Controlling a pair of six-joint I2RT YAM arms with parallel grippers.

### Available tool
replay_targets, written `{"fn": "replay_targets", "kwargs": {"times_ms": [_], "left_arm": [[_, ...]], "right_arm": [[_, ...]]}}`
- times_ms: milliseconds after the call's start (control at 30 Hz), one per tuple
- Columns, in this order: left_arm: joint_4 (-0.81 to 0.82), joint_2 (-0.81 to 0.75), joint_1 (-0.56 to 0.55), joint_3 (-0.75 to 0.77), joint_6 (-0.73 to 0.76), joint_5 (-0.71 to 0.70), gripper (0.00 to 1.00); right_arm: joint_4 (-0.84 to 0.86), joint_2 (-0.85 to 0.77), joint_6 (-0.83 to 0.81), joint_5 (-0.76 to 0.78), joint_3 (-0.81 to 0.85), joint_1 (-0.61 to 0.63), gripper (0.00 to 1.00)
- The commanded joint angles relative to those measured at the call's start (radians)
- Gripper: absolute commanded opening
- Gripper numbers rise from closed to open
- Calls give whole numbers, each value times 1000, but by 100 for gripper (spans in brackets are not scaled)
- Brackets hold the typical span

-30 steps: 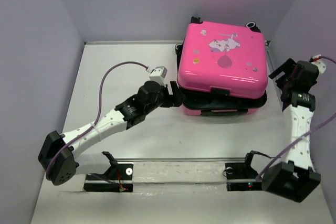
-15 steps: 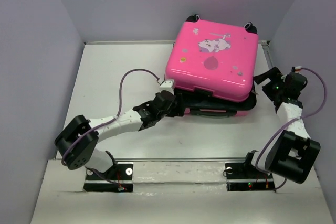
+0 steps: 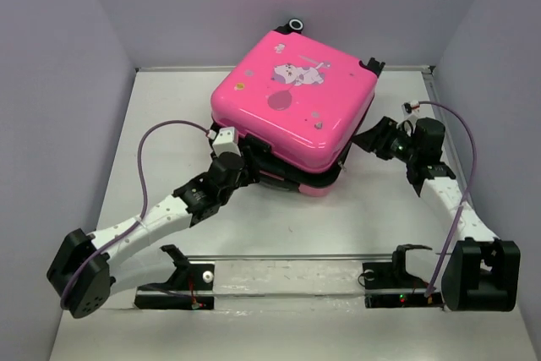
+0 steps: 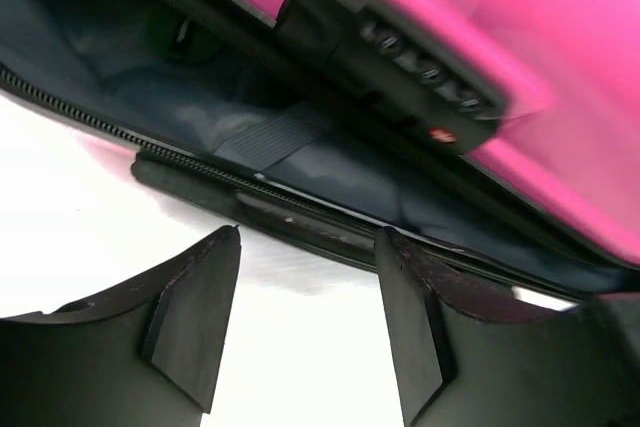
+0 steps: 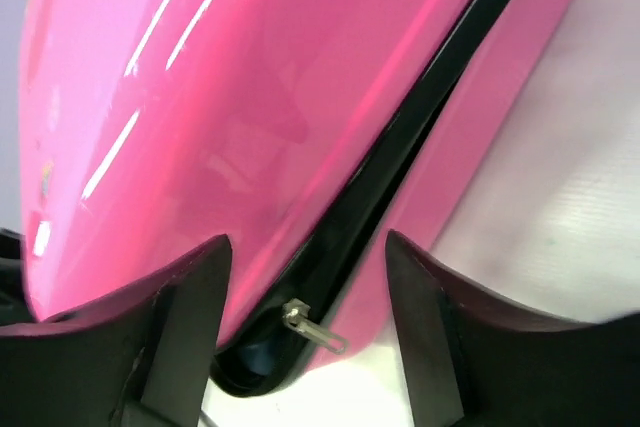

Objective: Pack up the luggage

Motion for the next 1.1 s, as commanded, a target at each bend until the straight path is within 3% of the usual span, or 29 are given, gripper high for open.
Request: {"fn": "replay_targets", "kwargs": {"times_ms": [0, 67, 133, 233, 267, 333, 433, 600, 733, 867, 967, 1067], "left_arm": [[24, -65, -6, 2, 9, 66, 67], [35, -55, -4, -6, -3, 135, 66], [52, -33, -4, -14, -22, 181, 65], [104, -26, -6, -34, -42, 251, 61], [109, -24, -6, -37, -52, 262, 60], [119, -26, -10, -48, -60, 285, 53], [124, -33, -22, -63, -71, 302, 43], [139, -4, -73, -60, -77, 318, 42], [161, 37, -137, -37, -83, 315, 42], [161, 59, -177, -17, -80, 281, 42], [161, 59, -203, -11, -83, 246, 42], [161, 71, -214, 3, -80, 224, 42]], "right_arm": [[67, -28, -66, -84, -113, -7, 38], [93, -15, -84, -122, -151, 8, 26], [92, -7, -112, -130, -159, 27, 26], [107, -10, -124, -130, -170, 50, 32], [133, -11, -124, -137, -176, 50, 40], [169, -8, -106, -176, -194, 59, 45], [235, 4, -89, -199, -214, 59, 47], [299, 39, -66, -242, -233, 79, 49], [310, -23, -39, -242, -257, 79, 50], [248, -139, -43, -145, -270, 79, 49], [106, -192, -114, -79, -215, 97, 50], [-95, -180, -186, 54, -141, 163, 57]]}}
